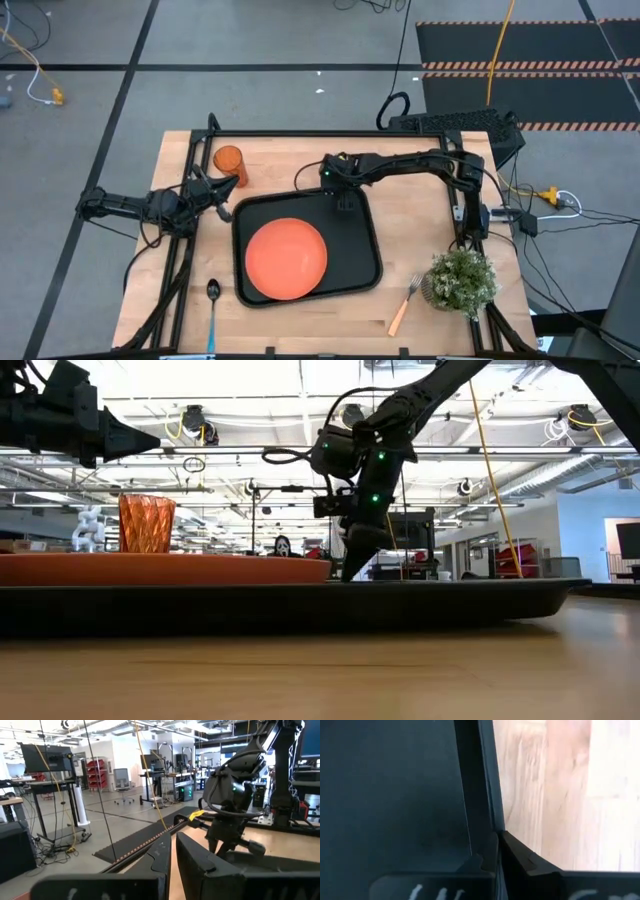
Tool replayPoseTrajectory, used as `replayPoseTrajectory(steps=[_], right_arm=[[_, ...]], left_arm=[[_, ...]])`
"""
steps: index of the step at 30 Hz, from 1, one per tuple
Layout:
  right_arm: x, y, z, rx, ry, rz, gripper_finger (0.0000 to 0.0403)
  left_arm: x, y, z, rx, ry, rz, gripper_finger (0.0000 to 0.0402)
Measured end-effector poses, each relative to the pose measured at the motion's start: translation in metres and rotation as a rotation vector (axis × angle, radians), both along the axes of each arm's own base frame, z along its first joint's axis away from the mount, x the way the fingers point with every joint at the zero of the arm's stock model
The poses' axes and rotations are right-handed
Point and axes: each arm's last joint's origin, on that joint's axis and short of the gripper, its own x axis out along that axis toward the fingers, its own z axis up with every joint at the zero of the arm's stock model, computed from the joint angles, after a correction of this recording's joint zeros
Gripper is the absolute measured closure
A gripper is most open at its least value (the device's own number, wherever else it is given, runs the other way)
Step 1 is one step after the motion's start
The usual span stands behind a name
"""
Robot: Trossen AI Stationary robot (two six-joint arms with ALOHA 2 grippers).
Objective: Pick and place plate/cup/fork/spoon on tray
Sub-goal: Adjust the black serving tray
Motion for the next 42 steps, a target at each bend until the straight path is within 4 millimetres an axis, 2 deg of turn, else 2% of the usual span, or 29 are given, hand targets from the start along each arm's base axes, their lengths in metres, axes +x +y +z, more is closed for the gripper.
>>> replayPoseTrajectory(steps=[12, 20, 35, 38, 42], right_arm=[[-0.018, 0.025, -0.002, -0.034, 0.241, -0.033, 0.0402], [-0.025, 0.028, -0.002, -0.013, 0.300, -0.130, 0.0402], [-0.023, 0.028, -0.002, -0.007, 0.265, -0.160, 0.0403], [-0.022, 0.028, 0.006, -0.009, 0.221, -0.164, 0.0396], [-0.024, 0.028, 0.028, 0.006, 0.123, -0.190, 0.0360]], left_arm=[[0.000, 0.000, 0.000, -0.022, -0.011, -0.003, 0.0369], [0.000, 0.000, 0.000, -0.032, -0.018, -0.004, 0.0369], [0.000, 0.000, 0.000, -0.031, -0.018, -0.004, 0.0369], [0.000, 0.000, 0.000, -0.031, -0.018, -0.004, 0.0369], [0.000, 0.000, 0.000, -0.032, -0.023, -0.004, 0.0369]])
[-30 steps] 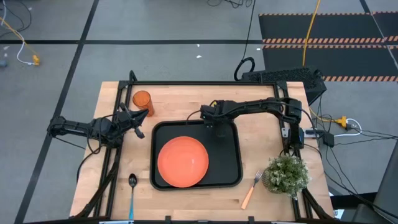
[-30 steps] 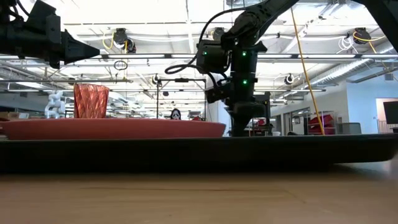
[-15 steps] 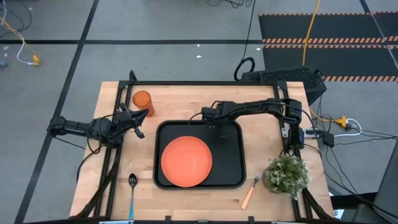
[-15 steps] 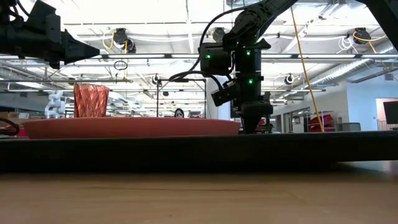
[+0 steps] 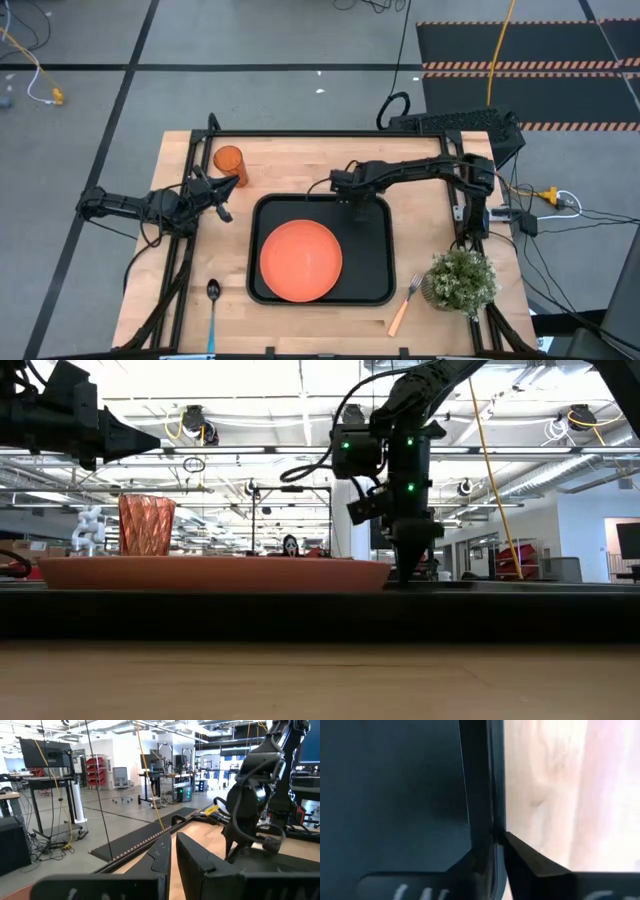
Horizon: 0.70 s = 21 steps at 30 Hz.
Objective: Pick and place plate/cup/fork/spoon on tray
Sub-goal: Adjust the black serving tray, then put the orange glass on the black serving tray
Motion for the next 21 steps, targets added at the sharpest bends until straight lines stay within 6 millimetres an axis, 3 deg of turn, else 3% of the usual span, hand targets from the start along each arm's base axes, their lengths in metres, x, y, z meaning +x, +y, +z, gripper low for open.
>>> replayPoseTrajectory(steps=[7, 12, 17, 21], right_arm=[[-0.005, 0.002, 0.051, -0.040, -0.232, -0.047, 0.0278], [0.001, 0.003, 0.080, -0.048, -0.469, -0.030, 0.0243], [0.025, 0.014, 0.092, 0.090, -0.741, 0.142, 0.0234], [0.055, 0.022, 0.102, 0.017, -1.029, 0.323, 0.0240]], left_arm=[[0.000, 0.000, 0.001, -0.006, -0.018, -0.002, 0.0369], [-0.001, 0.000, 0.003, -0.010, -0.041, -0.002, 0.0369], [-0.001, 0.000, 0.006, -0.006, -0.067, -0.001, 0.0369], [-0.002, 0.001, 0.010, 0.030, -0.075, 0.016, 0.0369]])
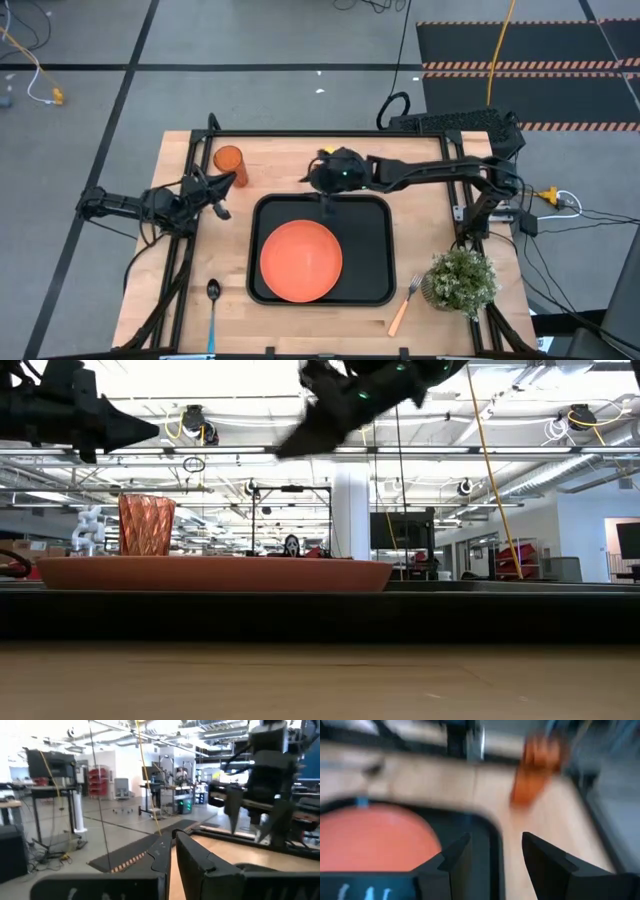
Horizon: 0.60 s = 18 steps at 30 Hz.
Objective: Pick and place plate/cup/fork/spoon on tray
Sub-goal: Put the orange glass on the black serving tray
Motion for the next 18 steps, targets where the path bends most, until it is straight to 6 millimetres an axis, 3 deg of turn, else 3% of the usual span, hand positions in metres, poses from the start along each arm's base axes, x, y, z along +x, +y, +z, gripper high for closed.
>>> replayPoseTrajectory(steps=[3, 7, 10, 14, 18], right_arm=[[0.014, 0.004, -0.003, -0.014, -0.122, 0.059, 0.0245], [0.022, 0.003, -0.019, -0.024, -0.102, 0.066, 0.0247], [0.023, 0.000, -0.032, -0.024, -0.035, 0.065, 0.0247], [0.023, 0.000, -0.037, -0.054, -0.003, 0.080, 0.0247], [0.022, 0.000, -0.034, -0.103, -0.014, 0.103, 0.0247]], left_arm=[[-0.004, 0.004, 0.001, -0.051, -0.016, 0.168, 0.0369], [-0.009, 0.009, -0.009, -0.095, 0.096, 0.482, 0.0369], [-0.009, 0.008, -0.010, -0.087, 0.122, 0.488, 0.0369], [-0.011, 0.006, 0.013, -0.139, 0.049, 0.392, 0.0369], [-0.009, 0.003, 0.037, -0.167, 0.114, 0.318, 0.0369]])
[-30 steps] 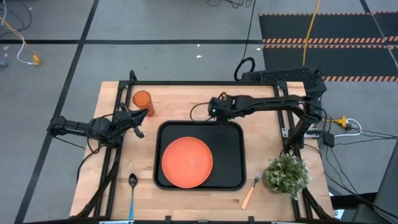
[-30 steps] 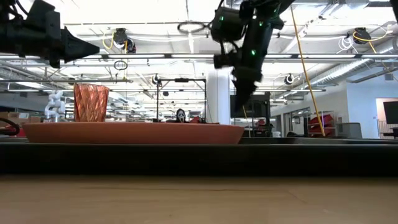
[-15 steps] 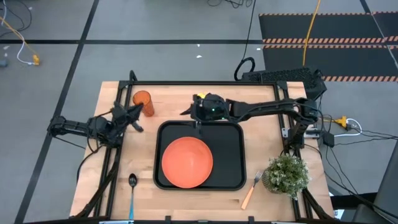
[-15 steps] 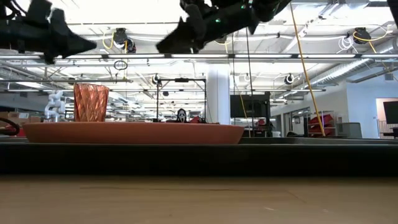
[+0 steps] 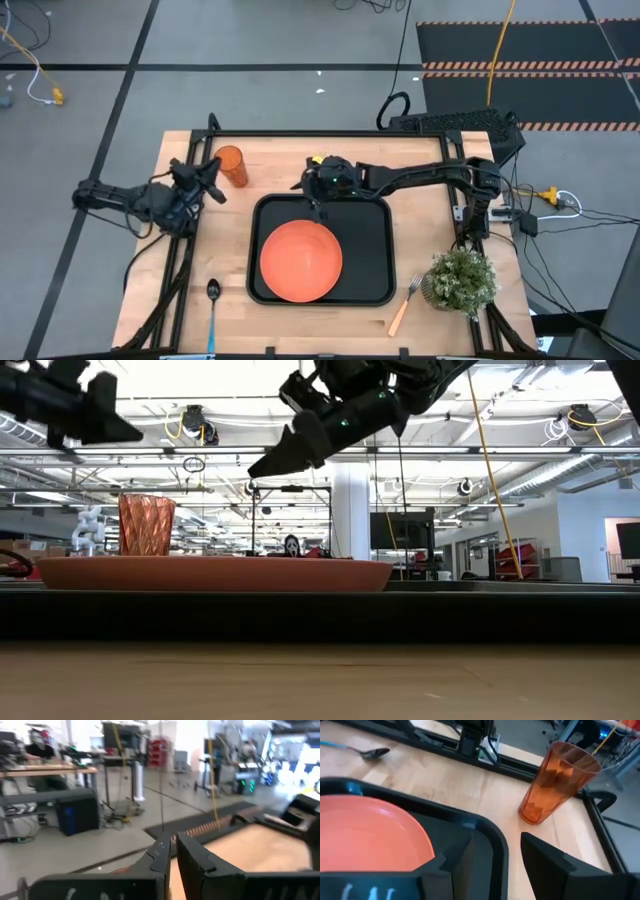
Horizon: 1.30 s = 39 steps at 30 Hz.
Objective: Pick and place plate/cup/fork/spoon on tray
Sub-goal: Put the orange glass on the black serving tray
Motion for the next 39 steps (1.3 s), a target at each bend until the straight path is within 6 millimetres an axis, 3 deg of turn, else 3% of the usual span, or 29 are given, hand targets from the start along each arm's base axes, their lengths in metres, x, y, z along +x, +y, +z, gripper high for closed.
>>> replayPoseTrajectory(steps=[7, 12, 16, 19, 24, 29, 33, 39], right_arm=[[-0.002, -0.005, 0.010, -0.054, -0.044, 0.007, 0.0247], [-0.002, -0.008, 0.010, -0.048, -0.047, -0.002, 0.0247], [-0.002, -0.005, 0.010, -0.060, -0.040, 0.013, 0.0248], [-0.005, -0.004, 0.014, -0.065, -0.036, 0.015, 0.0248], [-0.014, 0.001, 0.028, -0.071, -0.034, 0.031, 0.0248], [-0.028, 0.009, 0.044, -0.085, 0.010, 0.057, 0.0248], [-0.040, 0.011, 0.053, -0.096, 0.055, 0.070, 0.0248], [-0.061, 0.009, 0.065, -0.094, 0.119, 0.064, 0.0248]], left_arm=[[0.026, -0.005, 0.050, -0.055, 0.275, -0.098, 0.0369], [0.045, 0.001, 0.075, -0.351, 0.539, -0.134, 0.0369], [0.053, 0.015, 0.079, -0.678, 0.730, 0.012, 0.0369], [0.055, 0.026, 0.079, -0.804, 0.823, 0.092, 0.0369], [0.068, 0.040, 0.079, -0.924, 0.789, -0.021, 0.0369], [0.075, 0.047, 0.093, -0.907, 0.736, -0.083, 0.0369], [0.080, 0.049, 0.100, -0.825, 0.792, -0.167, 0.0360], [0.085, 0.067, 0.088, -0.835, 0.930, -0.105, 0.0260]])
